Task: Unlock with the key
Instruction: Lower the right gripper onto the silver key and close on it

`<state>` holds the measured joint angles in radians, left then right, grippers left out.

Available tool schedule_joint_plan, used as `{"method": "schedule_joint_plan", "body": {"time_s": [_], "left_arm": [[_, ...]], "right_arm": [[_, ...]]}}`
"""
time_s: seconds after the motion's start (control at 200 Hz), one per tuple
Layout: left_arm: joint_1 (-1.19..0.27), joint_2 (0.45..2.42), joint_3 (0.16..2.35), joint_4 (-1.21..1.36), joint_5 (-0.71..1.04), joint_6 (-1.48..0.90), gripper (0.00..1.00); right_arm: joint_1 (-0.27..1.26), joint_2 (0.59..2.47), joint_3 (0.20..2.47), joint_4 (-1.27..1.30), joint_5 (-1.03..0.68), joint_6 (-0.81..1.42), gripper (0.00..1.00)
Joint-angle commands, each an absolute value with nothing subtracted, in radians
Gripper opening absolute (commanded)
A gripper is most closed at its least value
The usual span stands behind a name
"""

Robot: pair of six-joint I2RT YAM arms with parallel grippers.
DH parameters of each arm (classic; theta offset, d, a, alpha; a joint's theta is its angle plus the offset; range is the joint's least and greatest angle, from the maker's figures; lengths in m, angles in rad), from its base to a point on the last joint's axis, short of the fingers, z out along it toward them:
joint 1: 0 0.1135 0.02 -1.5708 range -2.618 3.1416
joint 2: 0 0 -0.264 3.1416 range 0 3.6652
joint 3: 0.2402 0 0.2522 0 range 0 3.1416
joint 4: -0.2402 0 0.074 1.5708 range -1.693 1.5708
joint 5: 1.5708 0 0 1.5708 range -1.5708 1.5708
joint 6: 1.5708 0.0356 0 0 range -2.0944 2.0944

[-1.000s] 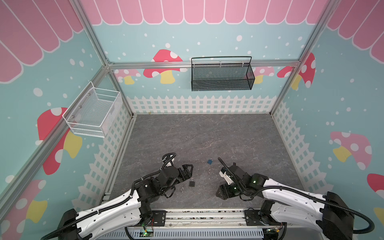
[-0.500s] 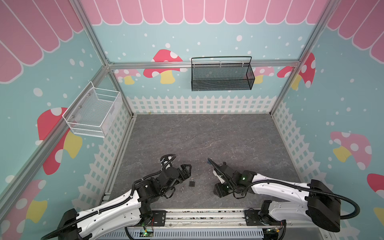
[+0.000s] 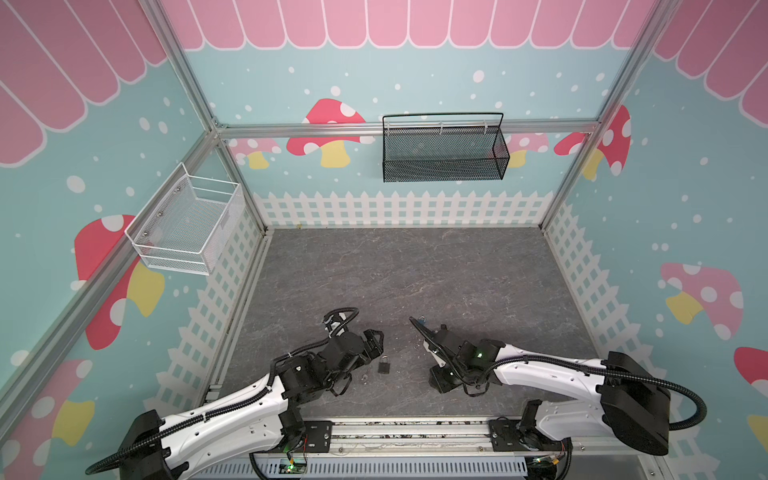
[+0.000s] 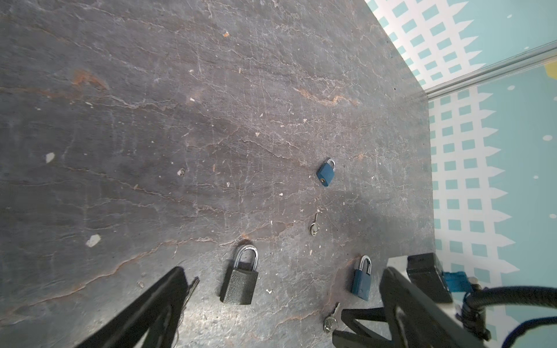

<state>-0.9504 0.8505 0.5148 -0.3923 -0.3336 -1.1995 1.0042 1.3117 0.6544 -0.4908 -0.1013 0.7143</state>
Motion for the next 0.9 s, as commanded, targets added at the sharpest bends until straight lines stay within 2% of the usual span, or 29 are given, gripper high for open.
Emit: {"method": "schedule_joint_plan", "body": {"time_s": [0.0,0.47,0.896], "left_arm": [[-0.954,0.865,0.551,-0.419,-0.348,-1.196,1.00],[-0.954,0.908,0.574,-0.420,-0.334,-1.189,1.00],[-0.949,0.891,0.572,-0.417,-0.330,-1.214,1.00]], "right_arm": [[1.019,1.335,0.667,-0.507,-0.078,0.712,0.33],[1.040,1.380,0.671,-0.498,-0.067,0.695,0.21],[1.048,1.361,0.706,-0.504,-0.020,0.639,0.03]]}}
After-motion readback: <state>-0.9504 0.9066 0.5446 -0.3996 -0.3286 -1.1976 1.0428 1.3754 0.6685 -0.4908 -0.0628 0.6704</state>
